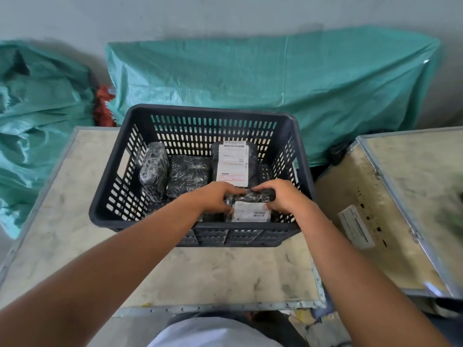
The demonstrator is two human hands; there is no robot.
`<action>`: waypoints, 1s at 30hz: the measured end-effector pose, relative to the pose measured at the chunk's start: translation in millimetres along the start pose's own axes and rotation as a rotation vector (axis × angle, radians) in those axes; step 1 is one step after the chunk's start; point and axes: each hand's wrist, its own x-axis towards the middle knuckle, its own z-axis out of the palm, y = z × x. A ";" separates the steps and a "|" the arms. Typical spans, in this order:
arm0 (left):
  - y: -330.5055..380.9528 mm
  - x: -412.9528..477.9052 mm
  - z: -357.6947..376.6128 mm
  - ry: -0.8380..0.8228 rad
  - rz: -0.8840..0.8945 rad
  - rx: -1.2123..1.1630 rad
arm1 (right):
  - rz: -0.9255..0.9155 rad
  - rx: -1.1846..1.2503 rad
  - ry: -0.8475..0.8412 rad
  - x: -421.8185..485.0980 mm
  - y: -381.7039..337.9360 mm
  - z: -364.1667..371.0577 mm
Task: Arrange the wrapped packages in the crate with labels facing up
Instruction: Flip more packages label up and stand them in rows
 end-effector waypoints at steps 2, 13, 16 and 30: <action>0.7 -2.0 -0.5 0.001 -0.016 0.014 | -0.017 -0.002 0.012 -1.7 -0.8 1.2; 0.2 -24.8 -20.0 0.375 -0.037 -0.406 | -0.246 0.186 0.142 -16.6 -12.7 -10.4; 7.2 -36.9 -25.4 0.565 0.077 -0.523 | -0.291 0.265 0.159 -25.0 -21.3 -28.1; 17.4 -50.7 -63.0 0.626 0.410 -0.323 | -0.392 0.462 0.219 -34.3 -57.1 -125.4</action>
